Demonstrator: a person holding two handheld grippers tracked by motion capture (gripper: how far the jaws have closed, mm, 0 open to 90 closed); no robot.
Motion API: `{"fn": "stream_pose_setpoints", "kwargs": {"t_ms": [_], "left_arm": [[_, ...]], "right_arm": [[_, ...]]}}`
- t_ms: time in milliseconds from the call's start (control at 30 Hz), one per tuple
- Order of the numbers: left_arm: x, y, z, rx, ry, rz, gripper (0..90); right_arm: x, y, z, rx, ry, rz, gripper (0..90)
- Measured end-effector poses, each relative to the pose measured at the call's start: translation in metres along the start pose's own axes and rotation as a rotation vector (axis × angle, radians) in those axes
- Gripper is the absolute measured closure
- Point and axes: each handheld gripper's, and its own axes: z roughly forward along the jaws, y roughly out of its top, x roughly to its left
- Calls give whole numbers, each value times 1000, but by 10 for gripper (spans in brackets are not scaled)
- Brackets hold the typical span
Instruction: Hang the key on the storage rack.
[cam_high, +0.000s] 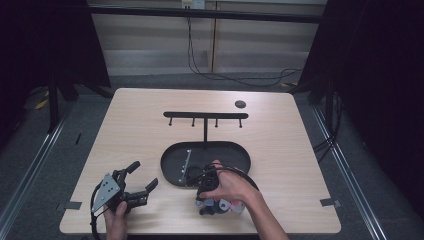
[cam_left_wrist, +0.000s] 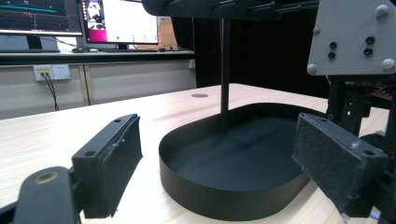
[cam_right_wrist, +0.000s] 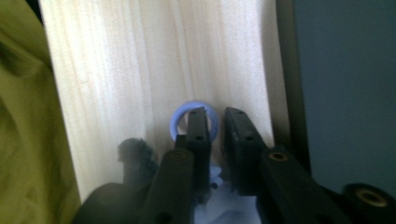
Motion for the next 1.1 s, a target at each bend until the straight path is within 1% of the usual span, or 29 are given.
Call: {"fn": "stream_pose_setpoints", "kwargs": {"t_ms": [67, 100, 133, 167, 200, 233, 267, 300, 333, 367, 400, 467, 500, 567, 633, 667, 700, 767, 800, 833, 867, 900, 933, 967, 1000, 1033, 1100], "left_arm": [[0, 0, 0, -2, 3, -4, 152], [0, 0, 0, 0, 0, 2, 152], [0, 0, 0, -1, 1, -2, 152], [0, 0, 0, 1, -1, 4, 152], [0, 0, 0, 0, 3, -3, 152], [0, 0, 0, 0, 2, 1, 152], [0, 0, 0, -1, 3, -3, 152], [0, 0, 0, -1, 3, -3, 152], [0, 0, 0, -1, 3, -3, 152], [0, 0, 0, 0, 2, 0, 152], [0, 0, 0, 1, -1, 4, 152], [0, 0, 0, 0, -1, 2, 152], [0, 0, 0, 0, 0, -2, 152], [0, 0, 0, 0, 3, -3, 152], [0, 0, 0, 0, 2, -1, 152], [0, 0, 0, 0, 2, 0, 152], [0, 0, 0, 0, 2, 0, 152], [0, 0, 0, -1, 3, -3, 152], [0, 0, 0, 0, 2, 1, 152], [0, 0, 0, -1, 3, -3, 152], [0, 0, 0, 0, 2, 0, 152], [0, 0, 0, -2, 3, -3, 152], [0, 0, 0, 1, -1, 3, 152], [0, 0, 0, 0, 2, 0, 152], [0, 0, 0, 1, -1, 4, 152], [0, 0, 0, -1, 2, -2, 152], [0, 0, 0, 1, -1, 3, 152]], "right_arm": [[1, 0, -2, 17, -2, -2, 697], [1, 0, -2, 22, 0, -12, 685], [2, 0, -2, 26, 1, -21, 673], [3, 2, -2, 40, -1, -28, 642], [3, 2, -2, 46, -1, -35, 644], [2, 3, -4, 46, 5, -45, 649], [2, 3, -5, 38, 8, -35, 648], [2, 3, -6, 30, 14, -44, 646], [3, 4, -7, 36, 24, -46, 638], [3, 4, -5, 57, 34, -61, 620], [4, 4, -4, 66, 27, -67, 607], [4, 3, -1, 81, 20, -62, 593], [4, 4, 0, 87, 11, -74, 589], [5, 4, 3, 100, 10, -85, 594], [7, 4, 6, 110, -4, -97, 605], [7, 3, 7, 110, -1, -97, 630], [7, 3, 8, 118, -10, -104, 669], [6, 3, 8, 122, -13, -96, 713], [5, 2, 8, 114, -18, -94, 750], [5, 2, 7, 112, -19, -92, 762], [5, 2, 6, 112, -22, -95, 763], [4, 1, 6, 107, -19, -83, 766], [4, 1, 6, 112, -15, -78, 780], [3, 1, 7, 119, -22, -85, 783], [3, 1, 8, 121, -24, -80, 782], [3, 0, 8, 128, -22, -77, 785], [3, 0, 8, 132, -21, -82, 788]]}}
